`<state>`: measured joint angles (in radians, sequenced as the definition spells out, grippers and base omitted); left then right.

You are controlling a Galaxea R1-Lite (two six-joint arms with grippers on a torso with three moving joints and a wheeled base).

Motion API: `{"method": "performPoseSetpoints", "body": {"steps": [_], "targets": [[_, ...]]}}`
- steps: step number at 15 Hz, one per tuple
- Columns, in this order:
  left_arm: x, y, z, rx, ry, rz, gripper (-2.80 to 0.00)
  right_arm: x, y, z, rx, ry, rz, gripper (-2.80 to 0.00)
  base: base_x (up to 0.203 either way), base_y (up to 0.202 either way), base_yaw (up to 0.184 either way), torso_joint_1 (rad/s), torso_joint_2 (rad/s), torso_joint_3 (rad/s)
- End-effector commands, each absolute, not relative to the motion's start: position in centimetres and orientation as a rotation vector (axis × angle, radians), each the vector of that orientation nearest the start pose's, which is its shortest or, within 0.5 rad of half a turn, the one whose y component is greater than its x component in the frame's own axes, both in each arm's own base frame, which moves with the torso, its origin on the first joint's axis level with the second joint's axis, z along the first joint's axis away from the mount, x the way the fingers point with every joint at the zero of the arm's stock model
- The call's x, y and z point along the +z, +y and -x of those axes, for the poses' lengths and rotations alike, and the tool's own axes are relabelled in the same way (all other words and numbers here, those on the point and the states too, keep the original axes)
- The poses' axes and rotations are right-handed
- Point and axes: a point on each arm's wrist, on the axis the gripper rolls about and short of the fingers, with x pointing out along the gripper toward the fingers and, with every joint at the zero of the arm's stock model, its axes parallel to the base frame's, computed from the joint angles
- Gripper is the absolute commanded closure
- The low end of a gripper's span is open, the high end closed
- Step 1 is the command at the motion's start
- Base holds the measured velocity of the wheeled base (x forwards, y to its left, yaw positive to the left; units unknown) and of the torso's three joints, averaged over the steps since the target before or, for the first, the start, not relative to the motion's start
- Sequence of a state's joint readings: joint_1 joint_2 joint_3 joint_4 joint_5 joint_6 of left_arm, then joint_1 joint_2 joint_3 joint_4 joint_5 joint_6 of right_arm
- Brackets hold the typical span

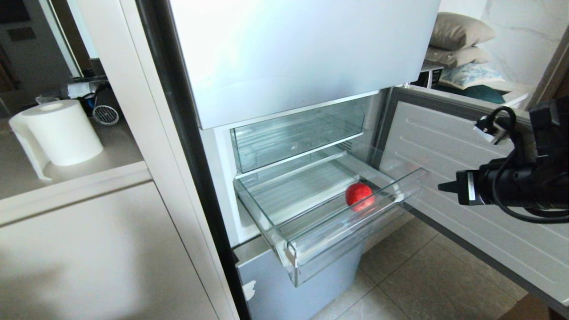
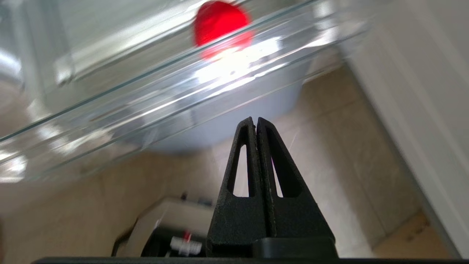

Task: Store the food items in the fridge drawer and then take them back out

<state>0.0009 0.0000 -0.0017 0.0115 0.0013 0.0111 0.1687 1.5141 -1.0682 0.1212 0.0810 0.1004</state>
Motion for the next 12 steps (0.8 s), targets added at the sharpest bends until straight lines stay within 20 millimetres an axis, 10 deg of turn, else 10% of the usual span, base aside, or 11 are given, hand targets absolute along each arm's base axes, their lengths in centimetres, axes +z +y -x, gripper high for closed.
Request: {"method": "performPoseSetpoints", "body": {"steps": [1, 12], "targets": [[7.5, 0.0, 2.3, 0.003, 0.011, -0.011, 0.00, 23.4, 6.6, -27.4, 0.273, 0.641, -0.053, 0.00, 0.000, 0.000, 0.000, 0.000, 0.00, 0.000], [7.5, 0.0, 2.3, 0.003, 0.012, -0.012, 0.00, 22.2, 7.7, -26.5, 0.327, 0.559, -0.037, 0.00, 0.000, 0.000, 0.000, 0.004, -0.01, -0.004]]}}
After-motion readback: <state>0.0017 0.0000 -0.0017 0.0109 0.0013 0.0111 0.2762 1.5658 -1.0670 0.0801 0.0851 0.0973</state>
